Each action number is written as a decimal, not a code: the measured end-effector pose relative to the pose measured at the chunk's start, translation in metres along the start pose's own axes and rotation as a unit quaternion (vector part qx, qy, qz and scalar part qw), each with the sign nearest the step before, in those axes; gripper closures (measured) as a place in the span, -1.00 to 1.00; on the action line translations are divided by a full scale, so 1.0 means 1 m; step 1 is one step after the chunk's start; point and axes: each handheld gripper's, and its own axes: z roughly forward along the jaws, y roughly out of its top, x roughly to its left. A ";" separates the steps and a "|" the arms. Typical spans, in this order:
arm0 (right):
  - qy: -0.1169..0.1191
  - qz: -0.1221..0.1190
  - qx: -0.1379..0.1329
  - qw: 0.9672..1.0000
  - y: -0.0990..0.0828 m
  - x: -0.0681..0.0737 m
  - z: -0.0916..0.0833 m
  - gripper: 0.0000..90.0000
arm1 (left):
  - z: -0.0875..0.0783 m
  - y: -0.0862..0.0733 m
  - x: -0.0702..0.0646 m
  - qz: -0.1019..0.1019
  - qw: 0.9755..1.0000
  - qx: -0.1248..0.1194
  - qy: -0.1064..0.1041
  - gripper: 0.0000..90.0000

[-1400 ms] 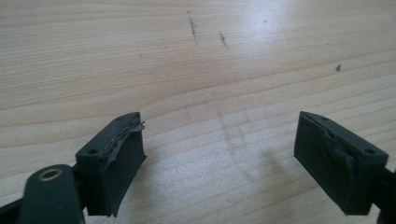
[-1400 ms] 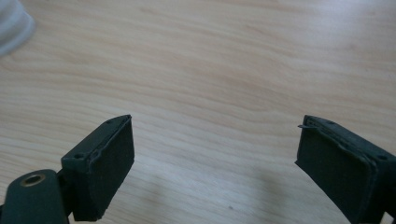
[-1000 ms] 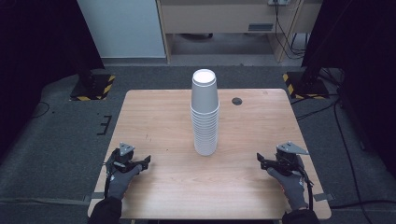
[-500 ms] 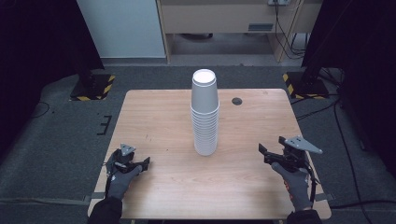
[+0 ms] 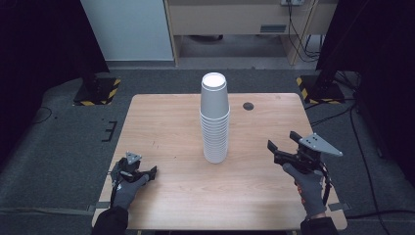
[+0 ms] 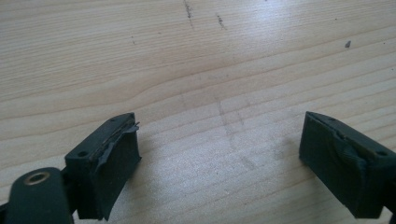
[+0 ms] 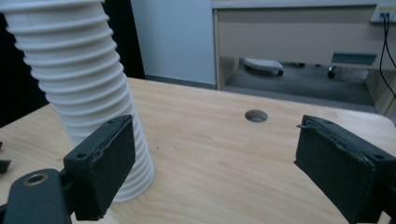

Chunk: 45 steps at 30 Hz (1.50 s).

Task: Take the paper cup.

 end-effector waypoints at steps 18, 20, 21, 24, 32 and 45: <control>0.034 -0.011 -0.032 0.999 0.043 0.025 0.014 -0.73 | 0.000 0.000 -0.001 0.001 1.000 0.004 -0.002 -0.84; 0.036 -0.012 -0.034 0.999 0.046 0.026 0.015 -0.73 | 0.000 0.000 -0.001 0.001 1.000 0.004 -0.002 -0.85; 0.041 -0.015 -0.040 0.998 0.054 0.031 0.018 -0.73 | 0.000 0.000 -0.001 0.001 1.000 0.004 -0.002 -0.85; 0.047 -0.018 -0.044 0.998 0.060 0.036 0.021 -0.73 | 0.000 0.000 -0.001 0.001 1.000 0.004 -0.002 -0.85; 0.064 -0.029 -0.050 0.996 0.081 0.053 0.034 -0.73 | 0.000 0.000 -0.001 0.001 1.000 0.004 -0.002 -0.85; 0.081 -0.040 -0.052 0.995 0.102 0.070 0.050 -0.73 | 0.001 0.000 -0.001 0.002 1.000 0.005 -0.003 -0.87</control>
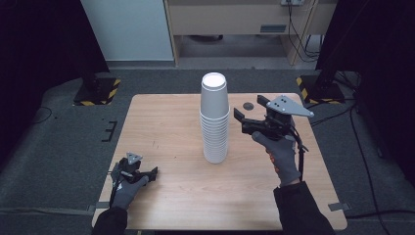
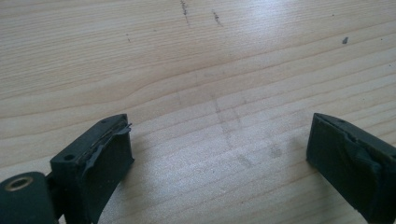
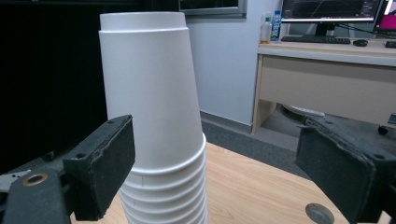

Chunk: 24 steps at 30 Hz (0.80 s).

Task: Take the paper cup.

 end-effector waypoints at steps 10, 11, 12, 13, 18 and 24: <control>0.012 -0.003 0.001 1.000 0.007 0.006 0.014 -0.73 | 0.000 0.000 0.000 0.000 1.000 0.000 0.000 -0.87; 0.015 -0.004 -0.001 1.000 0.008 0.007 0.016 -0.73 | 0.000 0.000 0.000 0.000 1.000 0.000 0.000 -0.87; 0.018 -0.005 -0.003 1.000 0.009 0.010 0.019 -0.73 | 0.000 0.000 0.000 0.000 1.000 0.000 0.000 -0.87; 0.018 -0.005 -0.003 1.000 0.009 0.010 0.019 -0.73 | 0.000 0.000 0.000 0.000 1.000 0.000 0.000 -0.87; 0.024 -0.004 -0.003 1.000 0.010 0.015 0.027 -0.73 | 0.000 0.000 0.000 0.000 1.000 0.000 -0.001 -0.87; 0.033 -0.006 0.001 0.999 0.010 0.021 0.035 -0.74 | 0.000 0.000 0.000 0.000 1.000 0.000 -0.002 -0.88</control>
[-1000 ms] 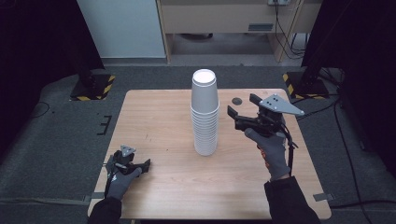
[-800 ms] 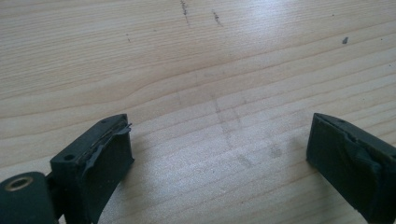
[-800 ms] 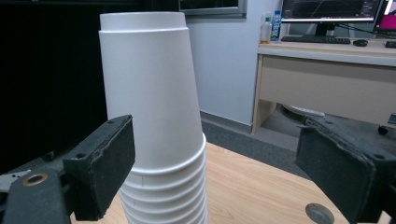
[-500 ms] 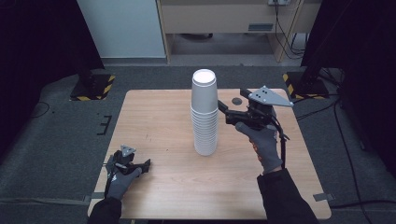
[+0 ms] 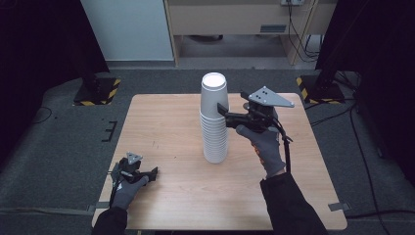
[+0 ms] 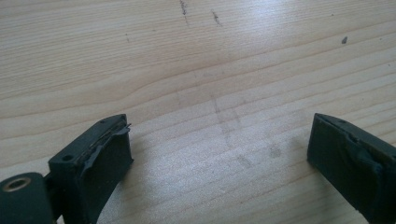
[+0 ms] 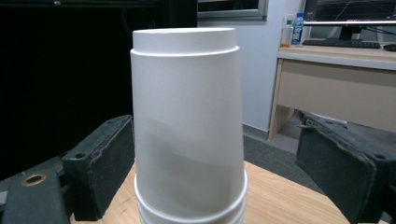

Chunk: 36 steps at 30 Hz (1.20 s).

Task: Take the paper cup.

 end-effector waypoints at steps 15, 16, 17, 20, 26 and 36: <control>0.008 -0.003 0.012 1.000 -0.002 0.011 0.026 -0.76 | 0.000 0.000 0.000 0.001 1.000 0.001 0.000 -0.89; 0.009 -0.002 0.011 1.000 -0.002 0.011 0.027 -0.76 | 0.000 0.000 0.000 0.001 1.000 0.001 0.000 -0.89; 0.010 0.000 0.012 1.000 -0.002 0.012 0.029 -0.76 | 0.000 0.000 0.000 0.001 1.000 0.001 0.000 -0.89; 0.012 0.005 0.012 1.000 -0.002 0.012 0.034 -0.76 | 0.000 0.000 0.000 0.001 1.000 0.001 0.000 -0.90; 0.006 0.006 0.008 1.000 -0.004 0.015 0.043 -0.77 | 0.000 0.000 0.000 0.001 1.000 0.001 -0.001 -0.90; 0.003 0.011 0.023 1.000 -0.010 0.011 0.053 -0.74 | 0.000 0.000 0.000 0.001 1.000 0.002 -0.001 -0.90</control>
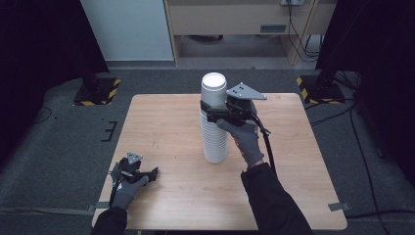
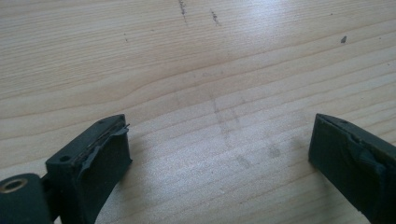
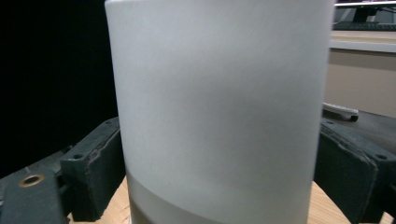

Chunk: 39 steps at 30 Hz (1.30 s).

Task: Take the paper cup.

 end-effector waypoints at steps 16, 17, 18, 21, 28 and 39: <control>-0.005 -0.011 0.005 1.000 0.001 0.002 0.001 -0.68 | 0.000 0.000 0.000 0.001 1.000 0.000 -0.001 -0.90; -0.004 -0.009 0.002 1.000 0.002 0.002 0.001 -0.68 | 0.000 0.000 0.000 0.001 1.000 0.000 -0.001 -0.90; -0.003 -0.008 -0.001 1.000 0.002 0.002 0.001 -0.68 | 0.000 0.000 0.000 0.001 1.000 0.000 -0.001 -0.90; 0.001 -0.006 -0.012 1.000 0.007 0.002 -0.001 -0.68 | 0.000 0.000 0.000 0.001 1.000 0.000 -0.002 -0.90; -0.002 -0.010 -0.018 1.000 0.012 0.004 -0.002 -0.68 | 0.000 0.000 0.000 0.001 1.000 0.000 -0.002 -0.90; 0.004 0.000 -0.039 0.999 0.023 0.004 -0.006 -0.68 | 0.000 0.000 0.000 0.001 1.000 0.000 -0.002 -0.90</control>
